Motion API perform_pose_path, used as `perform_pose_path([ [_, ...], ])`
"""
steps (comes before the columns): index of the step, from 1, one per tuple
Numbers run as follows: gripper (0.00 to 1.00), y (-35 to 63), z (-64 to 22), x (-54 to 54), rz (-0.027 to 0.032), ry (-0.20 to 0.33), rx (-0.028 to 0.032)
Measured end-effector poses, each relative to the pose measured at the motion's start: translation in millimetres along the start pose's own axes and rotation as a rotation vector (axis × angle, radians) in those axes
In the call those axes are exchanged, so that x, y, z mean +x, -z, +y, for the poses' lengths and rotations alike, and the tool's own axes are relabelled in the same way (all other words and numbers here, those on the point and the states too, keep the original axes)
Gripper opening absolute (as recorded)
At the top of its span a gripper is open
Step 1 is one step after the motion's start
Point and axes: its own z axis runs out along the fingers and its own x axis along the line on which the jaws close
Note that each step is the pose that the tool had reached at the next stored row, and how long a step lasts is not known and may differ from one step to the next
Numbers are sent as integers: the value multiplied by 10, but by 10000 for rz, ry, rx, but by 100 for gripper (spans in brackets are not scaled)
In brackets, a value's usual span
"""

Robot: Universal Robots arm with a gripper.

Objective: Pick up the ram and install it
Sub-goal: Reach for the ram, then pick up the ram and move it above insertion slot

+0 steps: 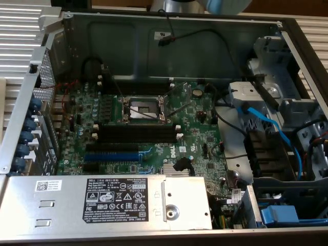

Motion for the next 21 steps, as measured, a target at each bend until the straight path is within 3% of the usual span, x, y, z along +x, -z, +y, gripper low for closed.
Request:
perform_pose_path([
  [2,10,-13,38,138,53,-6,49],
  [4,10,-19,48,203,52,-9,97],
  [21,10,-19,47,204,52,-8,102],
])
